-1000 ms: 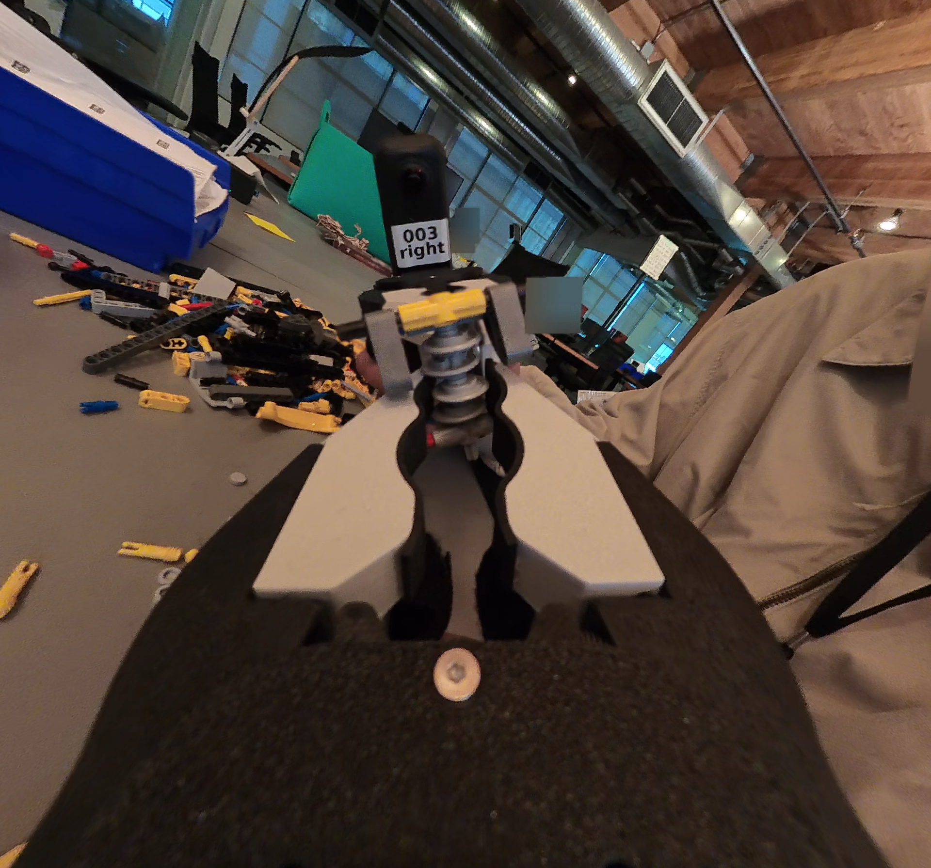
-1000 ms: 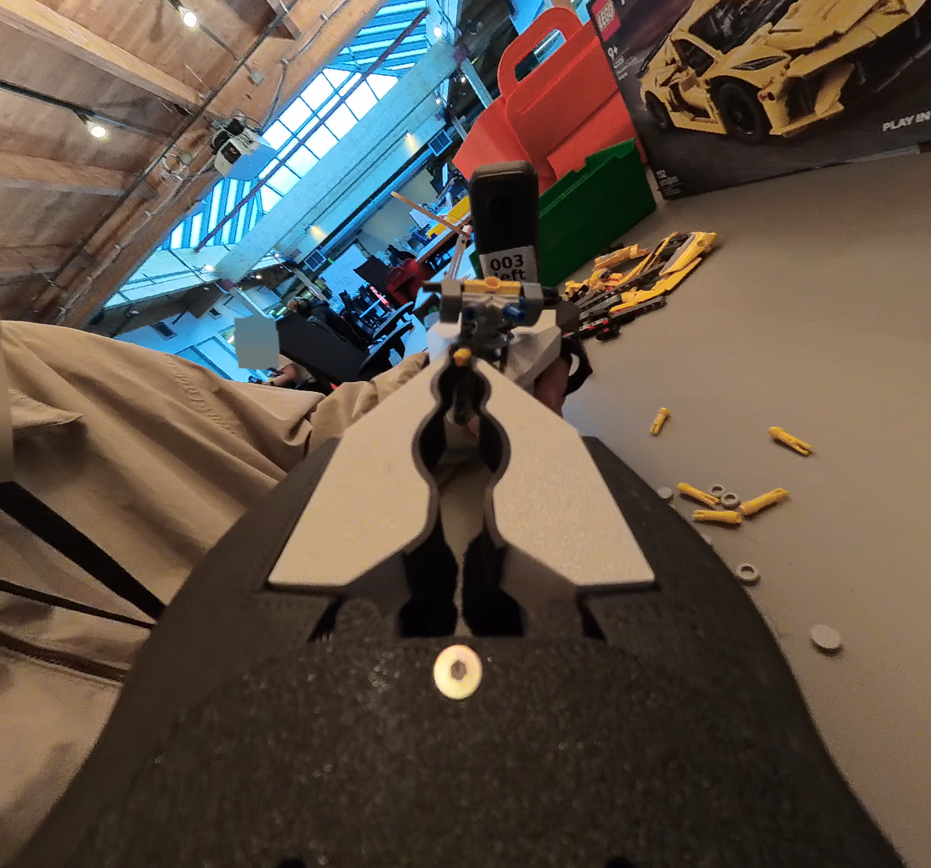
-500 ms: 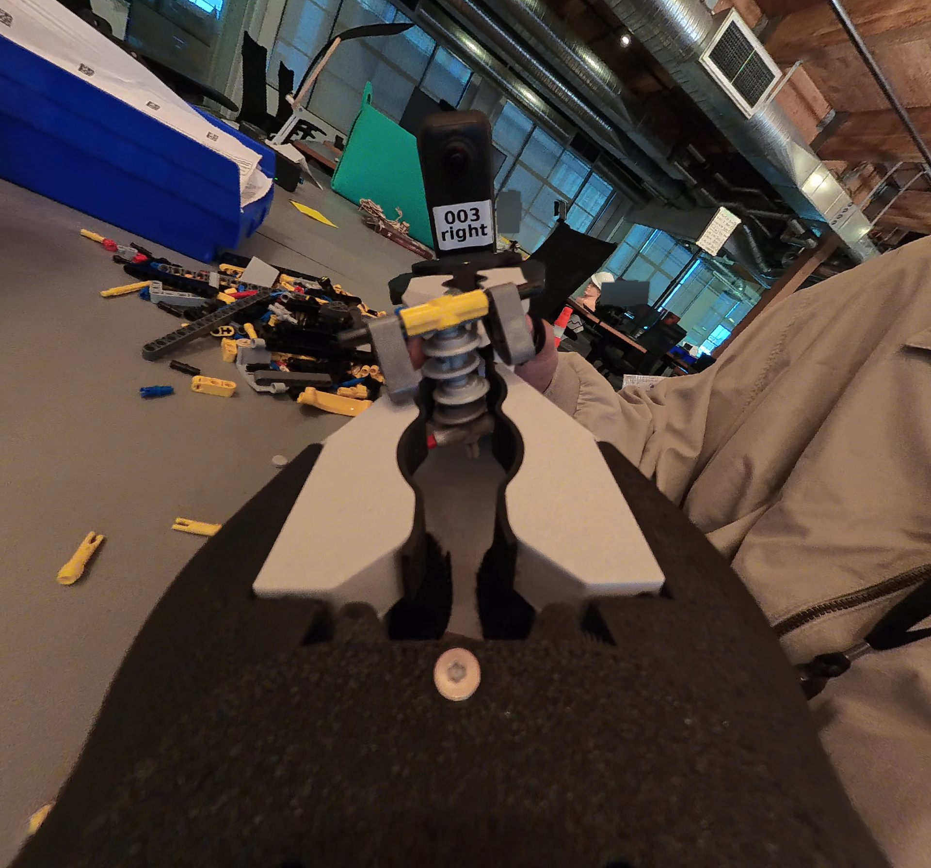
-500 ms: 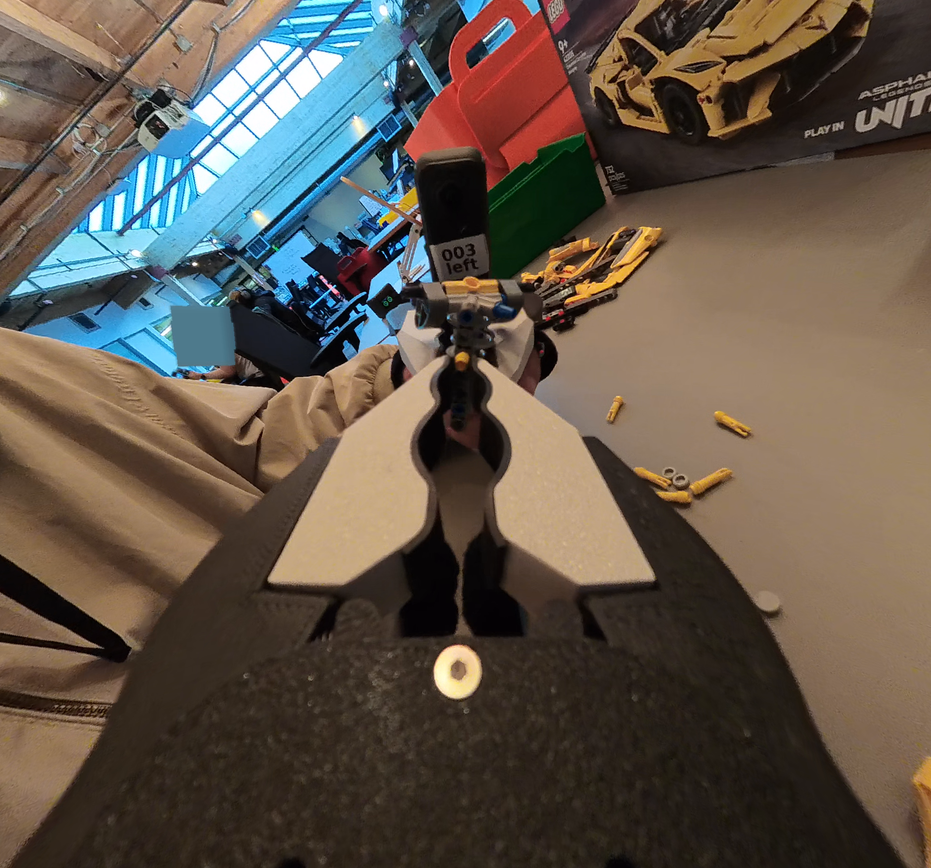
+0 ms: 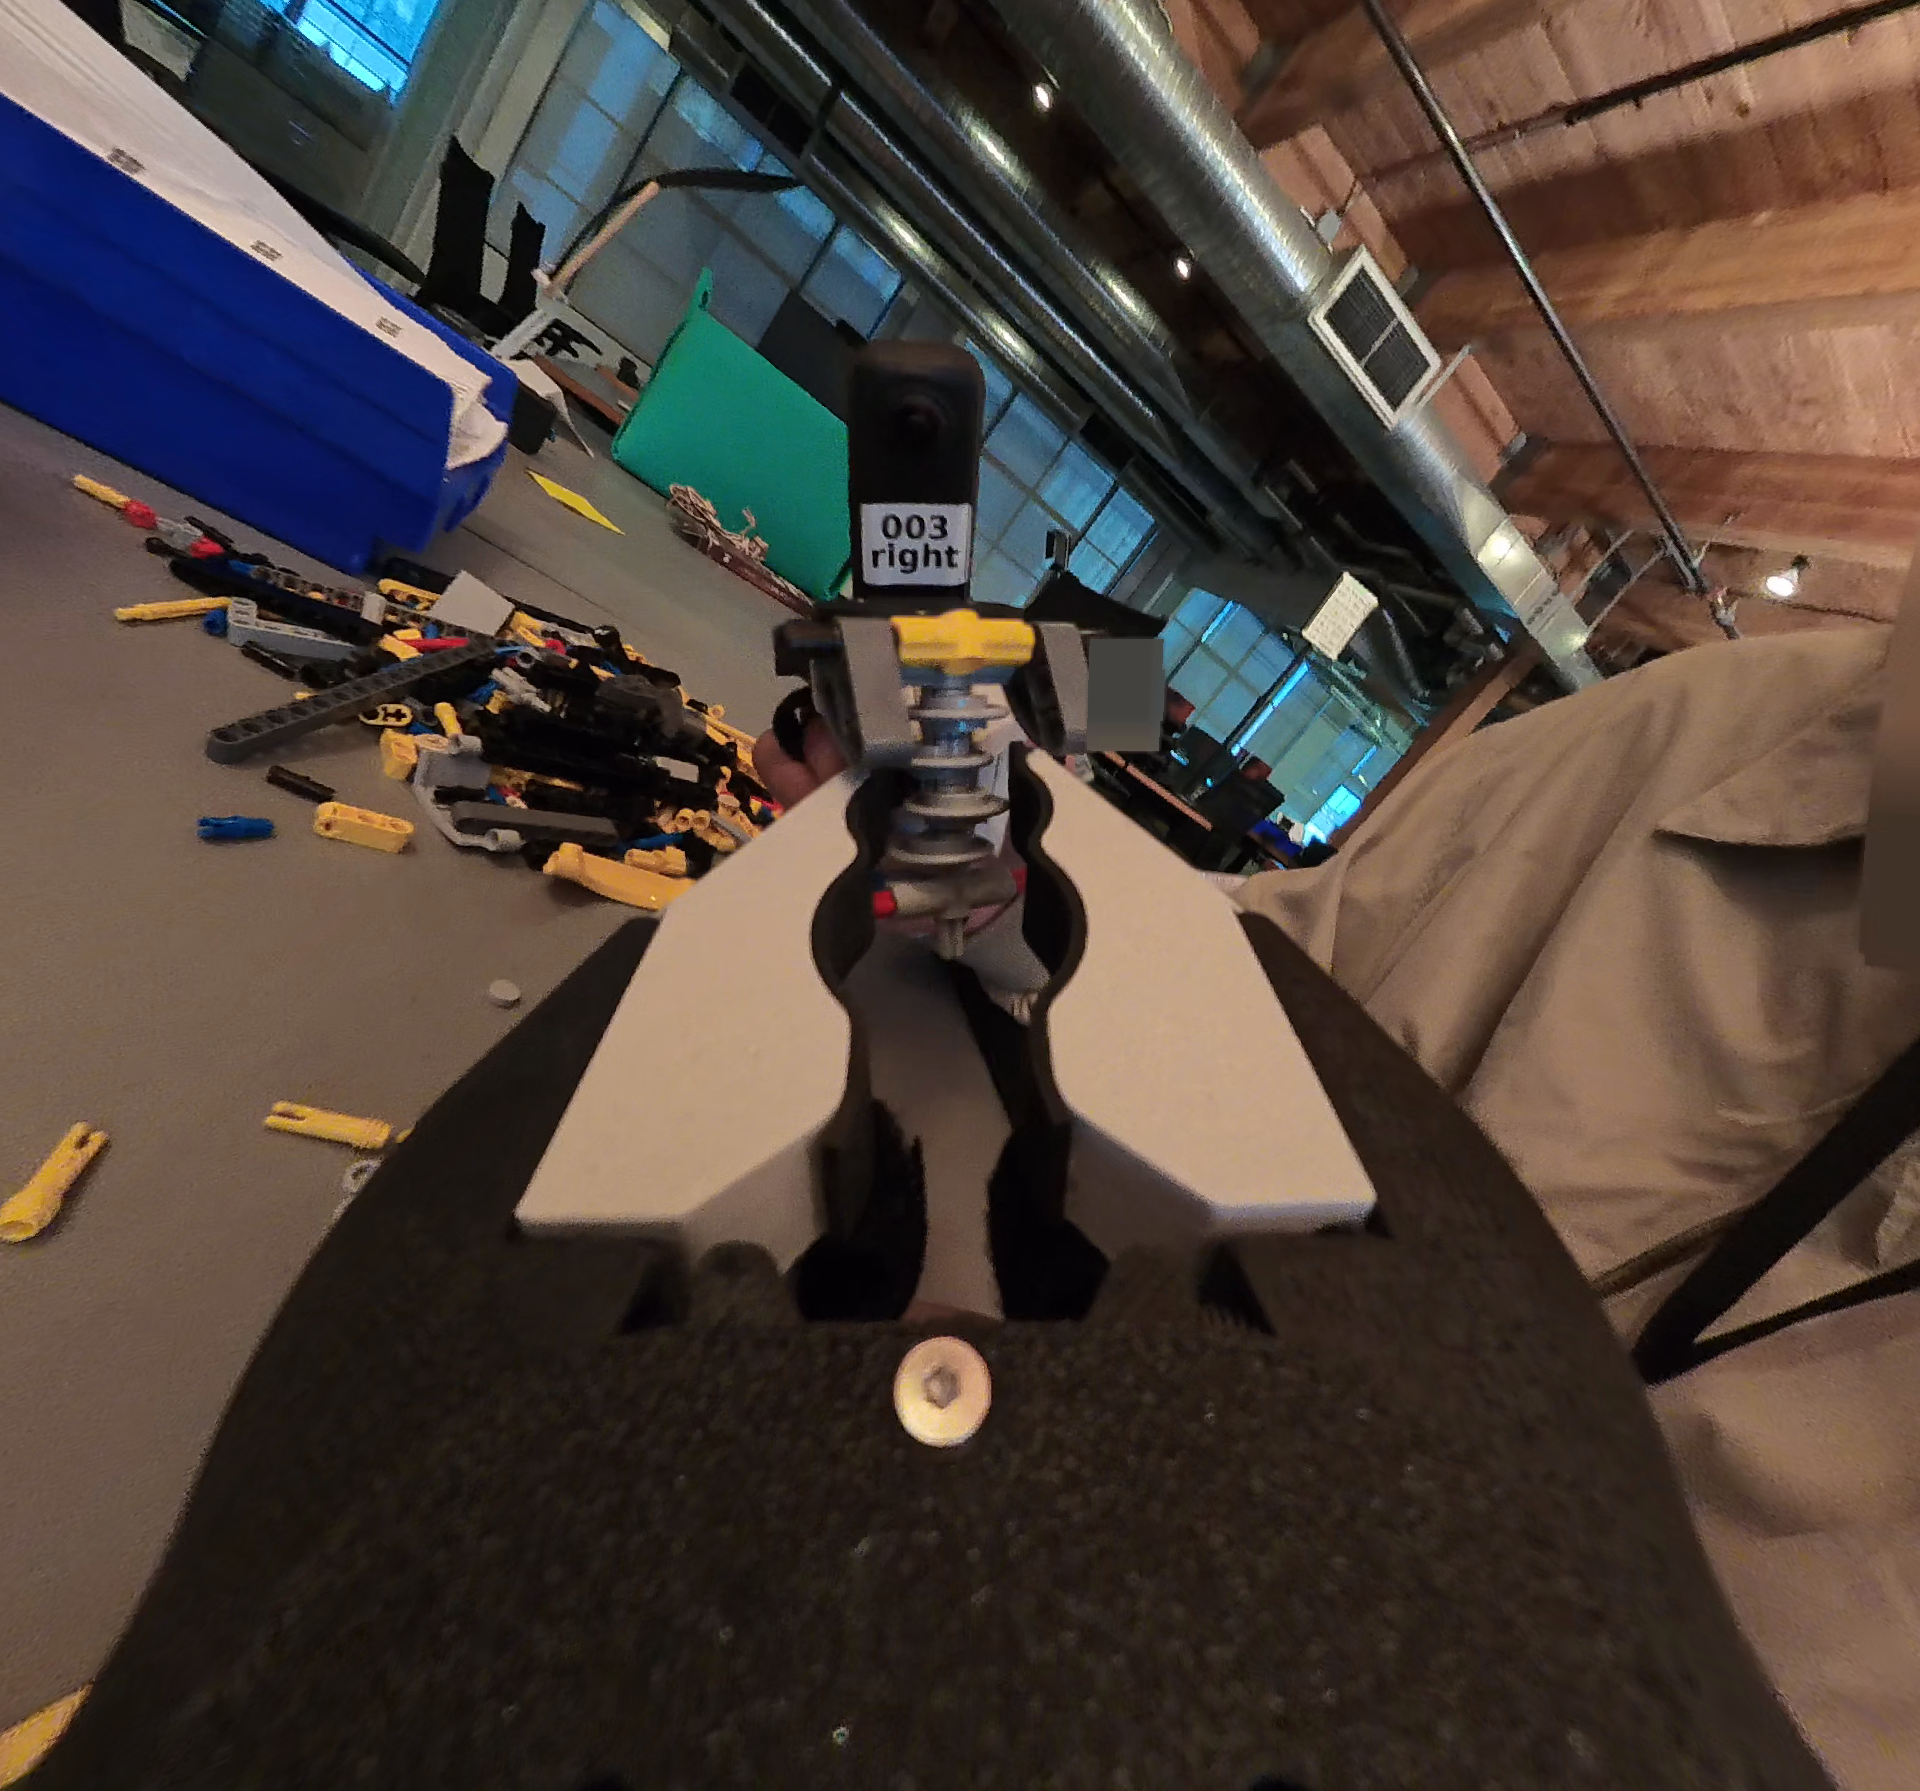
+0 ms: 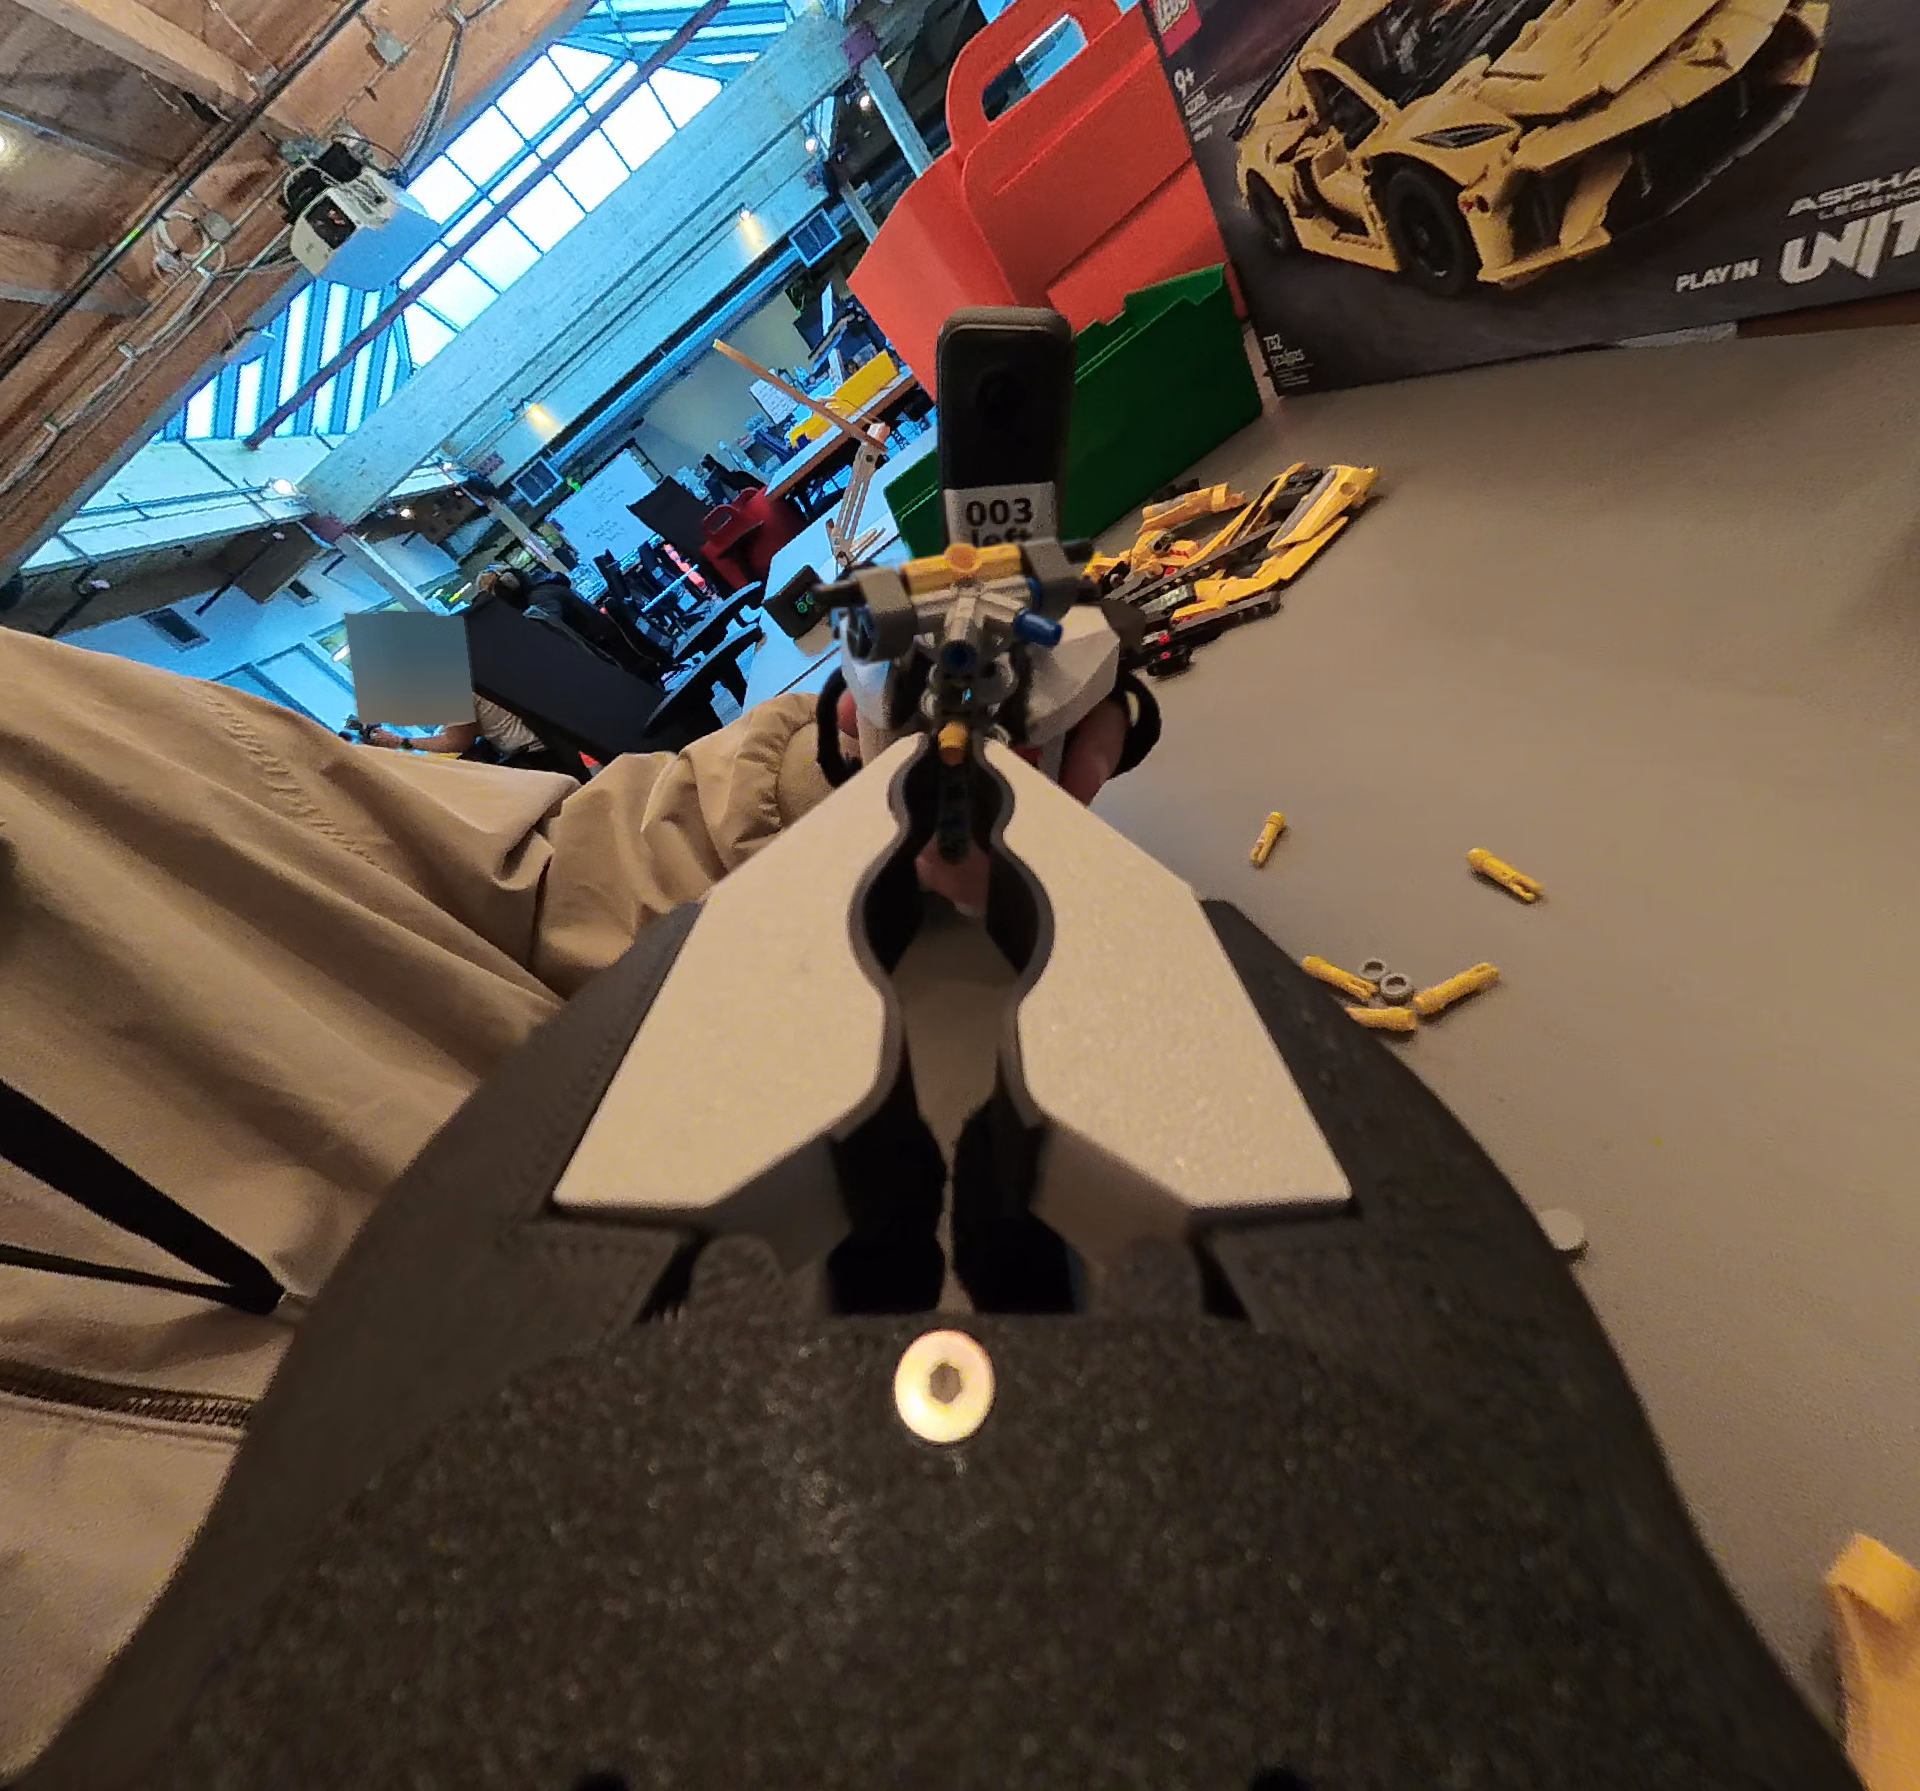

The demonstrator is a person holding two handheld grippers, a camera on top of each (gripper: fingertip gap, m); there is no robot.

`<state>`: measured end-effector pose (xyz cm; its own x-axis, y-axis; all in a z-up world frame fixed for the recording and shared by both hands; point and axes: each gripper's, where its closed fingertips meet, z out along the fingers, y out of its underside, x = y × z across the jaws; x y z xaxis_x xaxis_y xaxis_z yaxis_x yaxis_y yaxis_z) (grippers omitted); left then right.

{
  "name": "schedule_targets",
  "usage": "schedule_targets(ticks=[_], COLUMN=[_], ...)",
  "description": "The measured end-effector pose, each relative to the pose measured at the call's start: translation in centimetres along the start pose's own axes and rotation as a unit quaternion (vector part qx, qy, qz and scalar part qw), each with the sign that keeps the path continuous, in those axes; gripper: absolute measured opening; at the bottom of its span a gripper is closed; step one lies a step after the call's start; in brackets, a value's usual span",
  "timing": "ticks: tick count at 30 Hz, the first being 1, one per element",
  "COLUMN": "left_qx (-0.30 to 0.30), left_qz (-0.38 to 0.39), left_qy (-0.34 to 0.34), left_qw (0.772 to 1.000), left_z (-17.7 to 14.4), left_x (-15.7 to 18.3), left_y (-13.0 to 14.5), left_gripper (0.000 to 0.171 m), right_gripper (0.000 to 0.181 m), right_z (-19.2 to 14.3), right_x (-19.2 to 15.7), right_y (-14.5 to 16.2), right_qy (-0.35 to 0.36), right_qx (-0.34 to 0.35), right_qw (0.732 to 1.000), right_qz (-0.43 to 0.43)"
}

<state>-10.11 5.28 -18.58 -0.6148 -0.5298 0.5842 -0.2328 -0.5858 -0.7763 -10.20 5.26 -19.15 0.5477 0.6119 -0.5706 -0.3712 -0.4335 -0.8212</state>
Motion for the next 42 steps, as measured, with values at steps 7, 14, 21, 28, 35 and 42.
schedule_targets(ticks=[7,14,21,28,35,42], left_qx=[-0.015,-0.004,0.196,0.119,0.086,0.061], left_qz=[0.028,0.065,0.029,-0.028,-0.052,-0.056], left_qy=[-0.014,-0.046,-0.08,-0.066,-0.016,0.029], left_qw=[0.999,0.997,0.977,0.99,0.995,0.996], left_z=[0.2,0.4,-7.3,-4.0,-2.1,-0.2], left_x=[0.0,-0.2,-1.2,-2.2,-1.2,0.1], left_y=[0.5,-0.1,-7.8,-4.4,-2.8,-1.4], left_gripper=[0.022,0.018,0.018,0.019,0.019,0.019], right_gripper=[0.003,0.003,0.003,0.005,0.027,0.019], right_z=[0.3,-0.1,-7.8,-6.3,-3.2,0.6], right_x=[-0.1,0.1,4.4,11.4,7.9,-0.1], right_y=[0.0,-0.5,-3.2,6.2,3.9,-0.2], right_qy=[-0.006,0.0,0.087,0.328,0.227,0.016], right_qx=[0.007,0.018,0.094,-0.231,-0.14,0.009], right_qw=[1.0,1.0,0.991,0.911,0.961,0.999], right_qz=[0.012,0.011,0.031,-0.1,-0.08,-0.034])
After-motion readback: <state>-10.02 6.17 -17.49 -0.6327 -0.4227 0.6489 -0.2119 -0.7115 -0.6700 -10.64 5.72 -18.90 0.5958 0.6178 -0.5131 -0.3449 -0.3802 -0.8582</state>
